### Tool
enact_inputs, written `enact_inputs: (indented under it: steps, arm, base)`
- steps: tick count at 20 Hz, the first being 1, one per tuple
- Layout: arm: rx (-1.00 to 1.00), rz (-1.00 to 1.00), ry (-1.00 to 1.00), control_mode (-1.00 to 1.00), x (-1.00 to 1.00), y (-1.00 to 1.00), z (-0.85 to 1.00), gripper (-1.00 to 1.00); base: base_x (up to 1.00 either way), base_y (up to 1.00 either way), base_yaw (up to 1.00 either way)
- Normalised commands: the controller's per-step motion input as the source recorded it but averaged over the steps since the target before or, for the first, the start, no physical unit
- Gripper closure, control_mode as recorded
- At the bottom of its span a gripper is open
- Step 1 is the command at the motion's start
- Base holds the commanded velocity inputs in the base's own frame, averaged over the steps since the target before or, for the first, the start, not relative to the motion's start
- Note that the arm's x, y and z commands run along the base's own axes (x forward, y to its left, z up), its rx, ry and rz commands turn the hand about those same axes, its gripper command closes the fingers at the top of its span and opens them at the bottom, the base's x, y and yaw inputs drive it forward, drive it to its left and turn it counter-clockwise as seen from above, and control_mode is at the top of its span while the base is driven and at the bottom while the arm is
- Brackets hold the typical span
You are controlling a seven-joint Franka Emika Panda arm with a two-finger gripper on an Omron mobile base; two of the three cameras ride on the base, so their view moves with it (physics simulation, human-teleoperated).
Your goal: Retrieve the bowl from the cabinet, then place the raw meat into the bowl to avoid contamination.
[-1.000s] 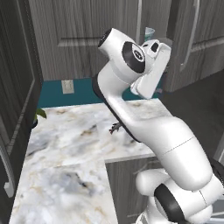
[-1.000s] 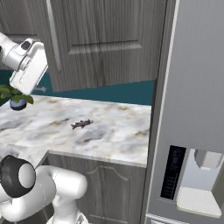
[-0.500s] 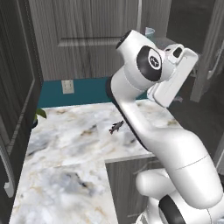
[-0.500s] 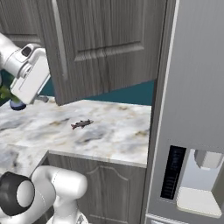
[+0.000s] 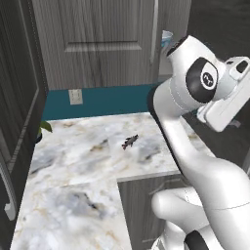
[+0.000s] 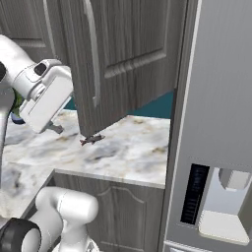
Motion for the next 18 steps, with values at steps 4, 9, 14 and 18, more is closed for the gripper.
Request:
enact_inputs:
  steps: [4,9,14,18]
  arm:
    - [0.03,-0.12,0.00,-1.00,-0.59,-0.65,-0.14,-1.00]
    - [0.08,-0.09,-0.01,-1.00,-0.37,-0.68,-0.08,-1.00]
    - [0.07,-0.01,0.00,-1.00,0.01,-0.34,-0.01,-1.00]
    - [0.01,-0.04,-0.01,-1.00,0.05,0.01,-0.01,-1.00]
  base:
    - [0.00,0.00,0.00]
    - [0.00,0.00,0.00]
    - [0.00,0.00,0.00]
    - [0.00,0.00,0.00]
